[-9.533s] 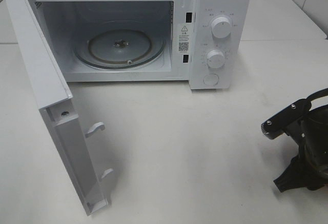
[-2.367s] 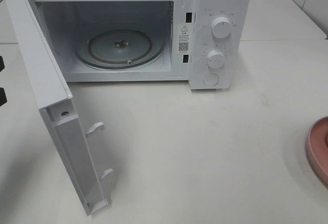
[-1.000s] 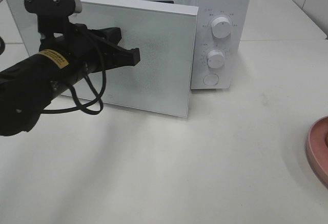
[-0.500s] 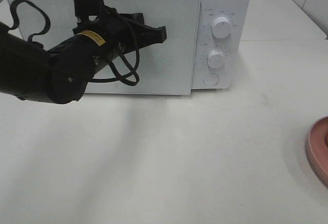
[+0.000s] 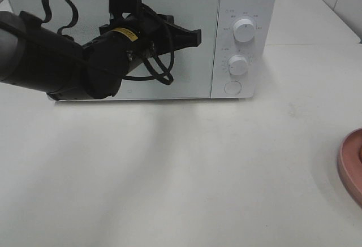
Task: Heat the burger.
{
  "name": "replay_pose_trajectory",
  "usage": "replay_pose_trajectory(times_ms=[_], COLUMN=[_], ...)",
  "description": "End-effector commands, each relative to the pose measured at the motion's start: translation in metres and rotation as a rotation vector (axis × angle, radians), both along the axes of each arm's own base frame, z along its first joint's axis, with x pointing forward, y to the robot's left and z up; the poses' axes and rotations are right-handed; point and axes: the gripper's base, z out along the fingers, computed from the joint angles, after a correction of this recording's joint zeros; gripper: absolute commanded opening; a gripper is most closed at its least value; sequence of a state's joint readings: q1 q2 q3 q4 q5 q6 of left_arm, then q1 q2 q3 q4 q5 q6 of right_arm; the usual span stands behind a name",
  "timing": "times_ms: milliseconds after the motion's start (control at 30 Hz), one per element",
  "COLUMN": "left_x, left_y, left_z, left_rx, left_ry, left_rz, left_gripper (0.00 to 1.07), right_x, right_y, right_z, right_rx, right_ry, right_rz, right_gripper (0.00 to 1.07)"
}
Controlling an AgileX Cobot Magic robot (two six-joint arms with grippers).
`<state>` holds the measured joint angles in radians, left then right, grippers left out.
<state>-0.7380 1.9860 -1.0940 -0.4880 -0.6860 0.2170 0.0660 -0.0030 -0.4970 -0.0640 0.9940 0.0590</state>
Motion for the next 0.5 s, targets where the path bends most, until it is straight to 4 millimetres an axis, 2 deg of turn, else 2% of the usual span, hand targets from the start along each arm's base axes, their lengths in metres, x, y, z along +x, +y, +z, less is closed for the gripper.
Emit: replay_pose_trajectory(times_ms=[33, 233, 267, 300, 333, 367, 400, 433, 467, 500], left_x=[0.010, 0.003, -0.001, -0.008, -0.008, -0.011, -0.021, -0.021, -0.026, -0.034], left_y=[0.007, 0.002, 0.002, -0.001, -0.001, -0.001, -0.003, -0.003, -0.003, -0.002], left_z=[0.008, 0.009, 0.011, 0.016, 0.016, 0.018, 0.022, 0.022, 0.025, 0.030], left_rx=[-0.031, 0.019, 0.069, 0.111, 0.111, 0.137, 0.176, 0.176, 0.185, 0.202], left_ry=[-0.019, 0.076, 0.113, 0.150, 0.150, 0.176, 0.241, 0.241, 0.276, 0.344], left_rz=[0.070, 0.001, -0.041, -0.094, -0.094, -0.125, -0.192, -0.192, -0.219, -0.270], left_gripper=[0.00, 0.00, 0.07, 0.22, 0.22, 0.32, 0.52, 0.52, 0.63, 0.80], right_x=[-0.004, -0.004, -0.004, -0.004, -0.004, -0.004, -0.004, -0.004, -0.004, -0.004], right_y=[0.000, 0.000, 0.000, 0.000, 0.000, 0.000, 0.000, 0.000, 0.000, 0.000], right_z=[0.000, 0.000, 0.000, 0.000, 0.000, 0.000, 0.000, 0.000, 0.000, 0.000], right_rx=[-0.003, -0.003, -0.003, -0.003, -0.003, -0.003, -0.004, -0.004, -0.004, -0.004], right_ry=[-0.026, -0.026, -0.026, -0.026, -0.026, -0.026, -0.026, -0.026, -0.026, -0.026], right_rz=[-0.003, -0.003, -0.003, -0.003, -0.003, -0.003, -0.002, -0.002, -0.002, -0.002], right_gripper=[0.76, 0.76, 0.76, 0.76, 0.76, 0.76, 0.76, 0.76, 0.76, 0.76])
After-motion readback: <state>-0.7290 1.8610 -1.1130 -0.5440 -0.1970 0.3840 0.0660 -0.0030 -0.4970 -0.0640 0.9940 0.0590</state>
